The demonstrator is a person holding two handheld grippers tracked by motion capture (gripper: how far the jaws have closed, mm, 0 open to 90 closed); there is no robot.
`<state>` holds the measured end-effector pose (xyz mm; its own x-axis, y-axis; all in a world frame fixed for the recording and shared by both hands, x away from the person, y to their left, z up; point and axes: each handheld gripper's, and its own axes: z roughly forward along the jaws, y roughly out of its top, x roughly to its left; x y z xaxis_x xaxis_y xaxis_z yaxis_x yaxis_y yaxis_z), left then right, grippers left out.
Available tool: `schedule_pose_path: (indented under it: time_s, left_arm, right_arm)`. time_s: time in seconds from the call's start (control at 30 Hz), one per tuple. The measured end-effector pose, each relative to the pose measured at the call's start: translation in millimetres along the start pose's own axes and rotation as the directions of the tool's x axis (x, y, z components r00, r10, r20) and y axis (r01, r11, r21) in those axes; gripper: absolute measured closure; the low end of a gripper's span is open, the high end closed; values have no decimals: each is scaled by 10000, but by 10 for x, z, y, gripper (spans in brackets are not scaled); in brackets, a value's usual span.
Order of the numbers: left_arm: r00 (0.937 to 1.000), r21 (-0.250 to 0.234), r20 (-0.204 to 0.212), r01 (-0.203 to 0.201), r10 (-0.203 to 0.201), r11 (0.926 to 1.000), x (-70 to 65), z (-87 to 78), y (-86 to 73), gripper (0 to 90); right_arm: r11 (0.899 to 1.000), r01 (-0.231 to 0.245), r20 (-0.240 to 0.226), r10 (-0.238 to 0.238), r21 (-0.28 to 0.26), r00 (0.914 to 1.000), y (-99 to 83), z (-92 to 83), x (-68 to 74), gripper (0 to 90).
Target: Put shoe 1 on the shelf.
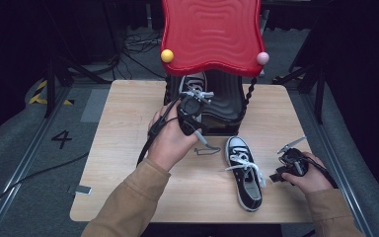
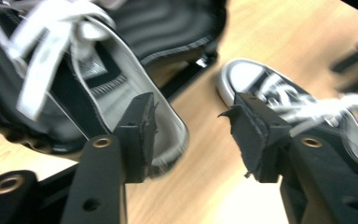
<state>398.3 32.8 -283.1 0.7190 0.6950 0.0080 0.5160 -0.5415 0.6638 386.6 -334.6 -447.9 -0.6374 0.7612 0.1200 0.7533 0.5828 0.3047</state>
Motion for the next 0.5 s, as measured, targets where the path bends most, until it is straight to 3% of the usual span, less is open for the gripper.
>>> schedule_pose_path:
  time_s: [0.1, 0.23, 0.33, 0.5]
  left_arm:
    - [9977, 56, 628, -276, 272, 9996, 30, -7, -133, 571]
    - [9901, 214, 1320, -510, 478, 9985, 57, 25, -322, 627]
    - [9799, 395, 1950, -505, 418, 9979, 65, 83, -442, 689]
    - [9791, 236, 1900, -781, 722, 9967, 117, 270, -596, 847]
  right_arm:
    - [10000, 8, -2, -8, -37, 10000, -4, -1, -3, 522]
    - [9999, -22, -77, 21, -111, 10000, -15, -3, -12, 523]
    - [9999, -45, -43, 44, -144, 10000, -20, -3, -9, 523]
    - [9999, -15, 21, 15, -162, 10000, -23, -2, 4, 521]
